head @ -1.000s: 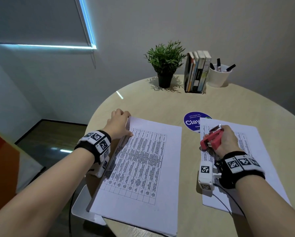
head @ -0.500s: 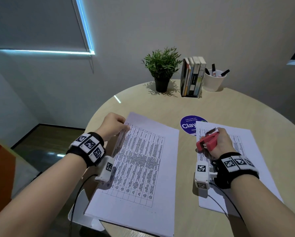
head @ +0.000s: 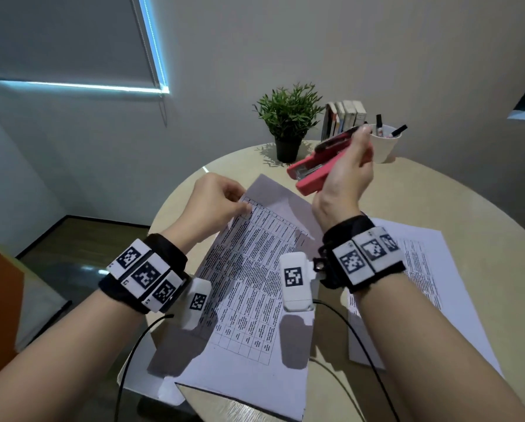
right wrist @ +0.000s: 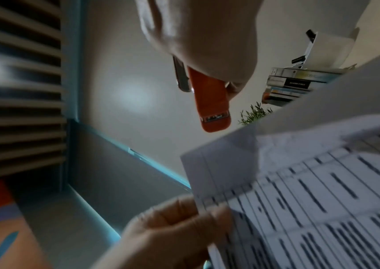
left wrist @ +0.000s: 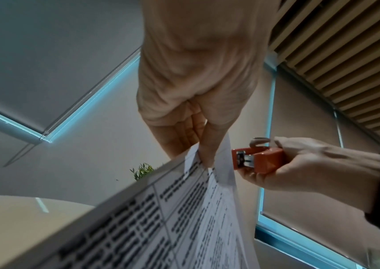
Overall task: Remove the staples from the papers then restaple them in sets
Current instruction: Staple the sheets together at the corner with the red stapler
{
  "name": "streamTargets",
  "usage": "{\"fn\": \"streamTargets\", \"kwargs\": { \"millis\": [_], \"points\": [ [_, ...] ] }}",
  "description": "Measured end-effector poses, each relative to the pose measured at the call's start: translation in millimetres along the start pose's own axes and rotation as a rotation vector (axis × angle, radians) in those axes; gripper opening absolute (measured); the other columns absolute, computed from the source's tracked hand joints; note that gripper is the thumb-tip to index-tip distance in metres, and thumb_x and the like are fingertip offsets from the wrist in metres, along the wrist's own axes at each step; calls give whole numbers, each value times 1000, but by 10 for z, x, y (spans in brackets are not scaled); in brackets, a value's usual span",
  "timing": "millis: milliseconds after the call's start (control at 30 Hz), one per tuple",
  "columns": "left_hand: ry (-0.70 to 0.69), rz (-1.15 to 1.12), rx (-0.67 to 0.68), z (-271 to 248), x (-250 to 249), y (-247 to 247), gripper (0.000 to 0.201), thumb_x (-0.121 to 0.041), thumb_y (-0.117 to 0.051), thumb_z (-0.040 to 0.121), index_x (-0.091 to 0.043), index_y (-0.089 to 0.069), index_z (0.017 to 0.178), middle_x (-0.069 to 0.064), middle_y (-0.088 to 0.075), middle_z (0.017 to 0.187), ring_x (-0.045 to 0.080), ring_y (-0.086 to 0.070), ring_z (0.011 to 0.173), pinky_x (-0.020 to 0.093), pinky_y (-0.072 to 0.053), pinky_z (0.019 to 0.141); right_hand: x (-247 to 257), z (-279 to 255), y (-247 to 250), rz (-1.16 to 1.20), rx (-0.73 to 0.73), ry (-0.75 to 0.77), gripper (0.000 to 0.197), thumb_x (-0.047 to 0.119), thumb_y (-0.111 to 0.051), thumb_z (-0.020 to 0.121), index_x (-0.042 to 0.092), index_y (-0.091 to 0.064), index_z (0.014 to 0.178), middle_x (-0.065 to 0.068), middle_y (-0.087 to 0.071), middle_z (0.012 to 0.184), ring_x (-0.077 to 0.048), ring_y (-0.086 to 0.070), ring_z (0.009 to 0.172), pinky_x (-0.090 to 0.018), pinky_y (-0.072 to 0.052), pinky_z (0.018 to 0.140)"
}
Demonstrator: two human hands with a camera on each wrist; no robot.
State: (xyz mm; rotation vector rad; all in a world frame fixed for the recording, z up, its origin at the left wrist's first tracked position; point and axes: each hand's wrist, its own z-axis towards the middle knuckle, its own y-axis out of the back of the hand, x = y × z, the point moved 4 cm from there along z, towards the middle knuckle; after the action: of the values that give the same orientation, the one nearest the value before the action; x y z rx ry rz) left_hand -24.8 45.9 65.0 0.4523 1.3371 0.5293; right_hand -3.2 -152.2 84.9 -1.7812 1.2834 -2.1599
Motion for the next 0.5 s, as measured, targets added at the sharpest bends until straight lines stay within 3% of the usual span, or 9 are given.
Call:
{"fn": "streamTargets", "kwargs": {
  "millis": [100, 200, 267, 333, 500],
  "points": [
    [10, 5, 10, -26, -37, -15, 4, -6, -78, 76, -5, -76, 79, 13, -72, 73, 18, -59, 59, 24, -44, 48, -122, -61, -50, -47, 34, 3, 28, 42, -52, 99, 15, -55, 91, -6, -65, 79, -18, -67, 66, -35, -60, 65],
    [0, -3, 13, -24, -37, -43, 4, -7, -79, 75, -5, -76, 77, 15, -72, 73, 20, -59, 57, 28, -46, 51, -157, -88, -82, -47, 42, 11, 25, 36, -54, 100, 16, -55, 84, 3, -64, 67, -11, -64, 58, -32, -57, 65],
    [-12, 8, 21, -19, -37, -76, 4, -8, -80, 76, -6, -76, 77, 12, -72, 71, 16, -58, 56, 24, -45, 51, -164, -89, -123, -37, 50, 9, 29, 32, -55, 100, 16, -56, 76, 6, -61, 57, -11, -62, 54, -31, -55, 60],
    [-33, 17, 36, -20, -57, -112, 4, -8, -79, 76, -7, -77, 78, 9, -73, 71, 12, -59, 56, 18, -46, 50, -169, -91, -160, -38, 66, -6, 31, 32, -56, 99, 13, -57, 75, 1, -62, 59, -15, -62, 53, -28, -53, 54],
    [-83, 30, 48, -27, -134, -175, 3, -8, -79, 76, -8, -77, 78, 6, -73, 70, 9, -61, 56, 15, -46, 50, -174, -73, -186, -50, 86, -40, 30, 34, -56, 98, 7, -58, 85, -9, -61, 65, -19, -61, 49, -25, -49, 46]
  ]
}}
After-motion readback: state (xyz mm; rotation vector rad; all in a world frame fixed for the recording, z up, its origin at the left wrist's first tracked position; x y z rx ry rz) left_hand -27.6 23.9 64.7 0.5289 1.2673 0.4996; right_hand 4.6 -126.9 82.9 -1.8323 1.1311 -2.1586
